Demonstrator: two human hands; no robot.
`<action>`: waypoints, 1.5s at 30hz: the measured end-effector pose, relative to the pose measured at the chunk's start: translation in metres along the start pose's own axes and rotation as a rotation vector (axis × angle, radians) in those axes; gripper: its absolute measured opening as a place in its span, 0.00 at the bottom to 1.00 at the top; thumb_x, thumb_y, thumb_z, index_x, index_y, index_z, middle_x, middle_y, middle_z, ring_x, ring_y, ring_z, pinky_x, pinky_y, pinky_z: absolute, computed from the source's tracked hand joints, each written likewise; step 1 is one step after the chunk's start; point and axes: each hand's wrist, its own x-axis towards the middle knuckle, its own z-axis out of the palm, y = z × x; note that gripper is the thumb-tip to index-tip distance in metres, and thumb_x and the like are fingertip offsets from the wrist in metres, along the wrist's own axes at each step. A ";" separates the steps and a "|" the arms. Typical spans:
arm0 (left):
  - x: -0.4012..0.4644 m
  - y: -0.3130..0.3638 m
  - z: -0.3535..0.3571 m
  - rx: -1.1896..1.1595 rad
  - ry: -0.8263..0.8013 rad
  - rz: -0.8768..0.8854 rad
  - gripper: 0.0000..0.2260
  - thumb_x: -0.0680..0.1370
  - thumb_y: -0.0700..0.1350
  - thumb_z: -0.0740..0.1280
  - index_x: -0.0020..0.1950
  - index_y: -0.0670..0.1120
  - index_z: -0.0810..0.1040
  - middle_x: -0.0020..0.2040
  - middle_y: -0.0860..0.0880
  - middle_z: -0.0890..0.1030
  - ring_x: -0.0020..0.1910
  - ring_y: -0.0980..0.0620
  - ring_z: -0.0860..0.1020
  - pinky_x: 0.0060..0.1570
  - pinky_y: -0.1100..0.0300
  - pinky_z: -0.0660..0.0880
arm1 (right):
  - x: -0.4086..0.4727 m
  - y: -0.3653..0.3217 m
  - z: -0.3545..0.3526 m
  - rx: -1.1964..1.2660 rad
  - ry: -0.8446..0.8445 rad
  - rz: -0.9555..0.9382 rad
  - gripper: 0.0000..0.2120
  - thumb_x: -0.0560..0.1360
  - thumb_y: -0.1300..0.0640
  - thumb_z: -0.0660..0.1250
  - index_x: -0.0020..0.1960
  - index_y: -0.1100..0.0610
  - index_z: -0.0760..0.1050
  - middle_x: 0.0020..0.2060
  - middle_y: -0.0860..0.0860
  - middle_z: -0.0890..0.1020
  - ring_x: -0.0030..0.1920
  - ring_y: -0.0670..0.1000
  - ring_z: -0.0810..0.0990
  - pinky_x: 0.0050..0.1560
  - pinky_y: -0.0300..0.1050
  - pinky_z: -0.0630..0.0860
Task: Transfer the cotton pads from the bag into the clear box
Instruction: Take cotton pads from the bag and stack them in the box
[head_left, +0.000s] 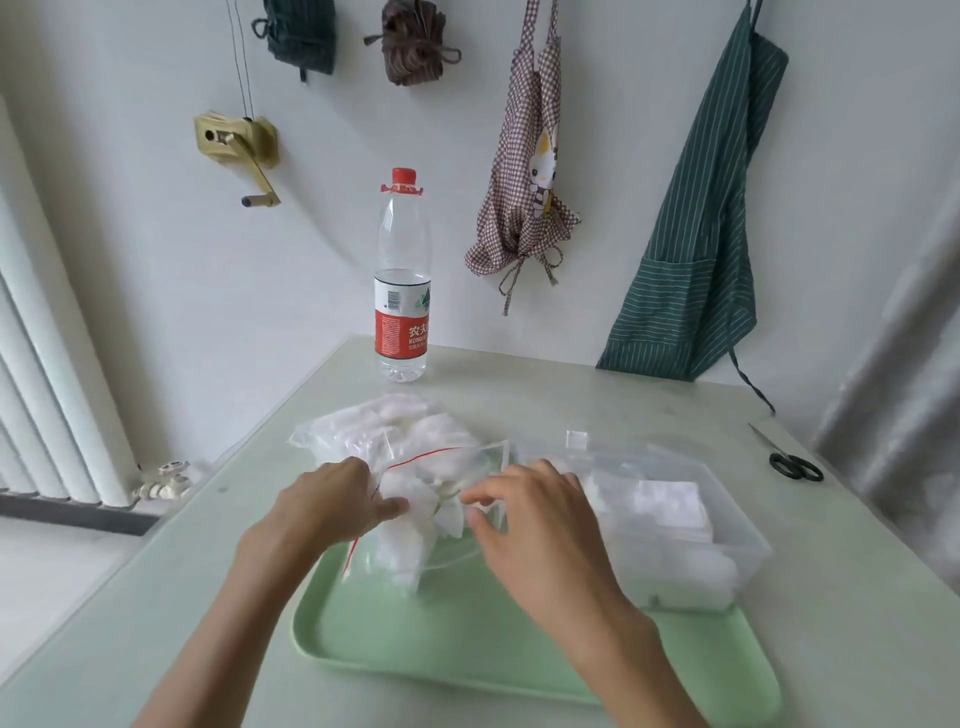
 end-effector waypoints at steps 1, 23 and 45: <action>0.004 -0.001 0.002 -0.125 -0.039 0.038 0.16 0.76 0.57 0.65 0.42 0.44 0.76 0.40 0.48 0.81 0.48 0.45 0.81 0.46 0.58 0.73 | 0.003 -0.002 0.011 -0.030 0.008 0.006 0.07 0.74 0.52 0.65 0.45 0.46 0.83 0.41 0.45 0.83 0.47 0.52 0.76 0.46 0.44 0.64; 0.002 -0.011 -0.018 -0.463 0.148 0.188 0.13 0.69 0.41 0.74 0.40 0.58 0.74 0.46 0.62 0.77 0.47 0.53 0.78 0.55 0.54 0.74 | 0.003 -0.009 0.044 -0.175 -0.016 -0.081 0.12 0.55 0.49 0.81 0.35 0.45 0.81 0.36 0.40 0.80 0.39 0.49 0.74 0.42 0.39 0.61; -0.038 0.013 -0.050 -0.839 0.072 0.476 0.21 0.72 0.60 0.61 0.60 0.54 0.78 0.55 0.61 0.82 0.55 0.65 0.78 0.55 0.67 0.76 | 0.023 0.028 -0.034 1.255 -0.287 0.302 0.13 0.71 0.58 0.67 0.55 0.59 0.78 0.49 0.55 0.83 0.49 0.49 0.82 0.48 0.41 0.79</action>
